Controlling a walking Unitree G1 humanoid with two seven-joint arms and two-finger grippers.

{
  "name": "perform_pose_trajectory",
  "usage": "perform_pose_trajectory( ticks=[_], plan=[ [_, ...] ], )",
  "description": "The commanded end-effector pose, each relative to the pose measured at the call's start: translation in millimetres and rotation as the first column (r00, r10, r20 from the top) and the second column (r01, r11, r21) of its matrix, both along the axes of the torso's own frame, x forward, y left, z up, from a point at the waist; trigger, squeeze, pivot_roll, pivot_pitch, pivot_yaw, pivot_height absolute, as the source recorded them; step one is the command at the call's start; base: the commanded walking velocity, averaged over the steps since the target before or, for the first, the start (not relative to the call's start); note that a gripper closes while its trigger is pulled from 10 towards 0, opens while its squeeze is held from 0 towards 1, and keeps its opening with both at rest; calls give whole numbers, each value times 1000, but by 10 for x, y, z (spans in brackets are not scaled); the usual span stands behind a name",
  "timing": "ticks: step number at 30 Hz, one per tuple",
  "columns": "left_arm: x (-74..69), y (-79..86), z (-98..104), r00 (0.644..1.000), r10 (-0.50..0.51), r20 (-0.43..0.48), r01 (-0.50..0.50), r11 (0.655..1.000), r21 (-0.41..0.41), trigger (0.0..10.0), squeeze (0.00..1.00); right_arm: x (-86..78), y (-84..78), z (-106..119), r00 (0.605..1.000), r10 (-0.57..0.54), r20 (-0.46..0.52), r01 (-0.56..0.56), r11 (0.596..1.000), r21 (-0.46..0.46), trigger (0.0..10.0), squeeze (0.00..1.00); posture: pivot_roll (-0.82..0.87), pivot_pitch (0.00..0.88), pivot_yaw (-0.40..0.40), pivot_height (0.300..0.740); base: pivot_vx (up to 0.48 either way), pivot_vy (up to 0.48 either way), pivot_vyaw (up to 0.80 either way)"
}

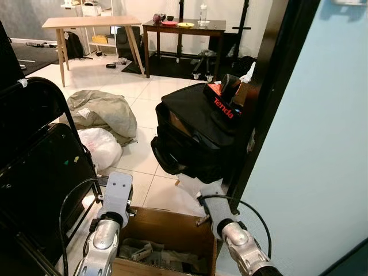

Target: Clean up the room

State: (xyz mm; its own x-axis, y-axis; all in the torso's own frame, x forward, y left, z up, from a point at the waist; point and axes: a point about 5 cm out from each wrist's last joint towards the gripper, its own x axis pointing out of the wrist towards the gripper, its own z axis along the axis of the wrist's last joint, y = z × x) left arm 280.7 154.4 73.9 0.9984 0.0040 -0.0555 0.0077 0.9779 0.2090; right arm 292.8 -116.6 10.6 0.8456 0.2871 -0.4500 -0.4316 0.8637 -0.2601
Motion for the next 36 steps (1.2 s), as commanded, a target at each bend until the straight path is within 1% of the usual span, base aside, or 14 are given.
perform_pose_trajectory(
  ticks=[1, 5, 10, 13, 14, 17, 20, 24, 27, 30, 31, 32, 34, 36],
  plan=[
    [-15, 18, -86, 998, -18, -52, 19, 999, 33, 10000, 0, 16, 24, -12, 998, 51, -34, -52, 998, -34, 10000, 0, 73, 16, -21, 740, 0, 0, 0],
    [-2, 50, -99, 997, -25, -70, 29, 998, 51, 10000, 0, 48, 50, -18, 985, 152, -83, -160, 983, -93, 10000, 0, 78, 32, -32, 740, 0, 0, 0],
    [-4, 71, -103, 997, -22, -79, 30, 995, 96, 10000, 0, 116, 79, 44, 982, 175, -68, -182, 977, -113, 10000, 0, 84, 42, -42, 740, 0, -96, 0],
    [-15, 73, -127, 995, -10, -98, 19, 996, 92, 10000, 0, 143, 105, 69, 981, 183, -63, -189, 976, -112, 10000, 0, 83, 43, -43, 740, 0, -480, 0],
    [-14, 103, -145, 993, 24, -115, -19, 999, 40, 10000, 0, 163, 132, 92, 977, 205, -54, -210, 970, -125, 10000, 0, 83, 55, -46, 740, 0, 0, 0],
    [-14, 105, -157, 992, 22, -127, -17, 999, 37, 10000, 0, 169, 140, 100, 975, 216, -51, -221, 966, -131, 10000, 0, 83, 55, -47, 740, 0, 0, 0],
    [-7, 164, -108, 996, -10, -92, 20, 993, 117, 10000, 0, 206, 160, 127, 971, 232, -57, -237, 962, -132, 10000, 0, 84, 72, -54, 740, 0, 0, 0],
    [5, 215, -81, 996, -35, -85, 49, 983, 174, 10000, 0, 229, 168, 147, 969, 241, -60, -247, 960, -130, 10000, 0, 85, 82, -60, 740, 0, 0, 0],
    [-10, 268, -51, 979, -172, -106, 197, 927, 319, 10000, 0, 270, 198, 195, 960, 275, -54, -280, 950, -138, 10000, 0, 86, 114, -71, 740, 0, 0, 0],
    [-49, 296, -45, 953, -263, -149, 301, 875, 381, 10000, 0, 292, 234, 224, 951, 304, -56, -309, 941, -142, 10000, 0, 85, 133, -76, 740, 0, 0, 0],
    [-49, 296, -45, 953, -263, -149, 301, 875, 381, 10000, 0, 292, 234, 224, 951, 304, -56, -309, 941, -142, 10000, 0, 85, 133, -76, 740, 0, 0, 0],
    [-64, 340, -23, 932, -313, -185, 363, 829, 426, 10000, 0, 291, 264, 222, 942, 328, -76, -336, 931, -144, 10000, 0, 87, 163, -84, 740, 0, 0, 0],
    [-68, 349, -15, 925, -327, -194, 380, 816, 435, 10000, 0, 290, 271, 218, 939, 334, -84, -343, 928, -144, 10000, 0, 88, 169, -87, 740, 0, 0, 0],
    [-102, 361, 15, 901, -380, -209, 434, 785, 443, 10000, 0, 276, 320, 193, 929, 335, -154, -350, 933, -85, 10000, 0, 91, 215, -94, 740, 0, 0, 0]
  ],
)
